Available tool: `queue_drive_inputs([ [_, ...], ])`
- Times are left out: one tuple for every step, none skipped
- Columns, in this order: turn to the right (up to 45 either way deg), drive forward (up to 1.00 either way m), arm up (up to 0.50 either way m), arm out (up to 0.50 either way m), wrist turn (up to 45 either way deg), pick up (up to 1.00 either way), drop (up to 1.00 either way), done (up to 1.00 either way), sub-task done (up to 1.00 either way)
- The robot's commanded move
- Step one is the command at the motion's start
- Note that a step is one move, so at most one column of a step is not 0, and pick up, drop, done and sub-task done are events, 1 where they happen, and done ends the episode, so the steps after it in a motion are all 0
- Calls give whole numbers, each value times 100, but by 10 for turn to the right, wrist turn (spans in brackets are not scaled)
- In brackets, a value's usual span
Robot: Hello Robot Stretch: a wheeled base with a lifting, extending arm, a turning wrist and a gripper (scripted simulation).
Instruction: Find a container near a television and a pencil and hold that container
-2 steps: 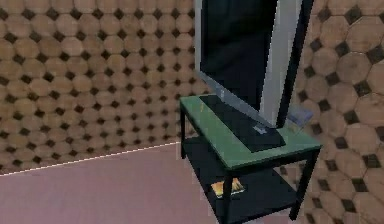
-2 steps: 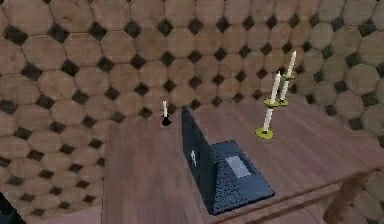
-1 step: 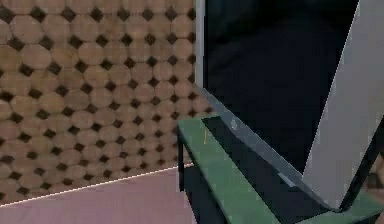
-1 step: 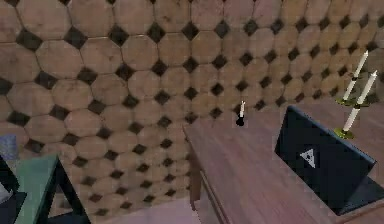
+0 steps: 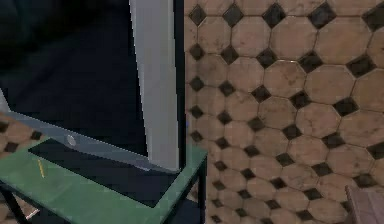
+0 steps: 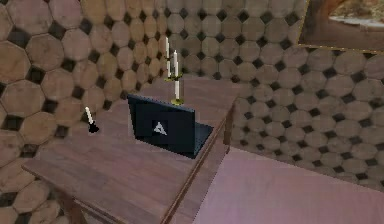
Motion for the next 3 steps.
queue_drive_inputs([
  [150, 0, 0, 0, 0, 0, 0, 0, 0],
  [0, 65, 0, 0, 0, 0, 0, 0, 0],
  [-450, 0, 0, 0, 0, 0, 0, 0, 0],
])
